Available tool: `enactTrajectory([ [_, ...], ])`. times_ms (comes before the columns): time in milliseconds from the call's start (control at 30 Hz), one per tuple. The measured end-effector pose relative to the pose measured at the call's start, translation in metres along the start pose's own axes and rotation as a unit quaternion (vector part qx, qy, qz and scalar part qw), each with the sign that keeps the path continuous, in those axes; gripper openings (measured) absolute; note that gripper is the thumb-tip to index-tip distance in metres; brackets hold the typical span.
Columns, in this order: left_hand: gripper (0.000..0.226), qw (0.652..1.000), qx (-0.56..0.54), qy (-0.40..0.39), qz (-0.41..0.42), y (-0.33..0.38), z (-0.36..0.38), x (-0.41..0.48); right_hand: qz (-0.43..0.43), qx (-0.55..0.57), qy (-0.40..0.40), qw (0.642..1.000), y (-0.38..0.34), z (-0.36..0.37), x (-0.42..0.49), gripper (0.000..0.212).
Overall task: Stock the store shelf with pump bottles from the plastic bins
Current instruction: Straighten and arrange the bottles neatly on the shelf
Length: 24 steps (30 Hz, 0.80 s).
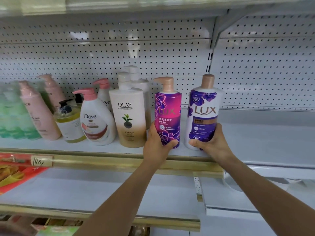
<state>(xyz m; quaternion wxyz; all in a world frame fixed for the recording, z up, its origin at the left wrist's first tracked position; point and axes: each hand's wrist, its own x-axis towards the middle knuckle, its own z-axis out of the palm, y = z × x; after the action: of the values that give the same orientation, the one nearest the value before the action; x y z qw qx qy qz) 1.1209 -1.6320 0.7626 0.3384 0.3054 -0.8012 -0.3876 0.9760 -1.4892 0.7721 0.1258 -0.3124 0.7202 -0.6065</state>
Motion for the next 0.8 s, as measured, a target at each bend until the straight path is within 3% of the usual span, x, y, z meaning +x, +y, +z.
enactTrajectory([
  [567, 0.087, 1.000, 0.007, -0.009, -0.025, 0.0004, 0.0005, 0.0050, 0.017, -0.029, 0.033, 0.999, 0.0016, -0.0025, 0.0002, 0.081],
  [800, 0.087, 0.999, -0.006, -0.021, -0.035, -0.0011, 0.0007, 0.0071, 0.029, -0.021, 0.009, 0.999, -0.0017, -0.0037, -0.0006, 0.080],
])
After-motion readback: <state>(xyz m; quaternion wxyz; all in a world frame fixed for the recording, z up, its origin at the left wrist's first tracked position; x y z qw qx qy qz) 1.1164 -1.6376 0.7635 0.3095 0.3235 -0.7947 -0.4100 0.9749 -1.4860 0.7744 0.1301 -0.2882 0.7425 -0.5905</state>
